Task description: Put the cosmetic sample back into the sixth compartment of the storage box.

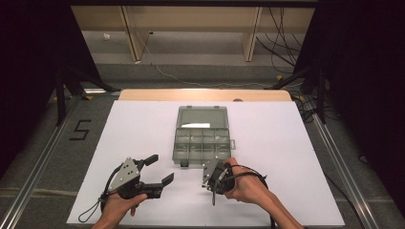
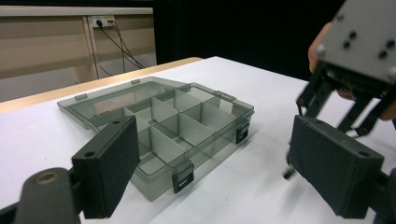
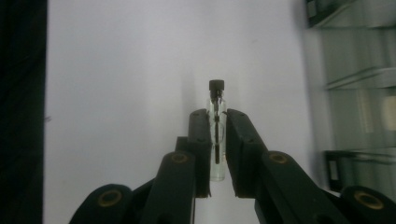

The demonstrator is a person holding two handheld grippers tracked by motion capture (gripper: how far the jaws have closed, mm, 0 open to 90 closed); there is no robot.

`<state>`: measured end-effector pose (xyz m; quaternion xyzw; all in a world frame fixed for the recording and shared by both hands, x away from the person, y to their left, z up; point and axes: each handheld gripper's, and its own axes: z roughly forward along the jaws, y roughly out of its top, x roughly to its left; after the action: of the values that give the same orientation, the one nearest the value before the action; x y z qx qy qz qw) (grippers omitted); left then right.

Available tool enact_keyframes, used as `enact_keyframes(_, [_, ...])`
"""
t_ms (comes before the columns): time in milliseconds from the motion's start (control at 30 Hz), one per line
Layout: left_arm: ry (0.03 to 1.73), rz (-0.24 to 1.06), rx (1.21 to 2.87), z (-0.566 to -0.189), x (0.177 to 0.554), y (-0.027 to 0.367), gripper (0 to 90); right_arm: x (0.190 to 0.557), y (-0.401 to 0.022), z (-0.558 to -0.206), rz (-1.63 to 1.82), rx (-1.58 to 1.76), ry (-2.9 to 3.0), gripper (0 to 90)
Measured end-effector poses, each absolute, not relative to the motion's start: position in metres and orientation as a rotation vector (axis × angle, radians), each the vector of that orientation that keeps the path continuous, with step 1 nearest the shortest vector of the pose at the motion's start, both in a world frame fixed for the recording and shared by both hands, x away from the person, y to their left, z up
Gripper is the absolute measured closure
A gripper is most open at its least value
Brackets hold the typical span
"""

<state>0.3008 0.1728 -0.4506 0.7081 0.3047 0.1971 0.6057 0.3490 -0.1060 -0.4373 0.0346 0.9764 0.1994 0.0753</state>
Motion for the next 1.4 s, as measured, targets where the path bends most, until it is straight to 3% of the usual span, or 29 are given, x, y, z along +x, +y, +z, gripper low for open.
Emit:
enact_keyframes(800, [0.703,0.452,1.641,-0.451,0.303,0.173,15.9,0.382,-0.102,-0.412,0.865,0.451,2.728,81.0])
enact_keyframes(1400, [0.701,0.45,1.64,-0.451,0.302,0.172,15.9,0.404,-0.097,-0.414,0.994,0.635,2.654,81.1])
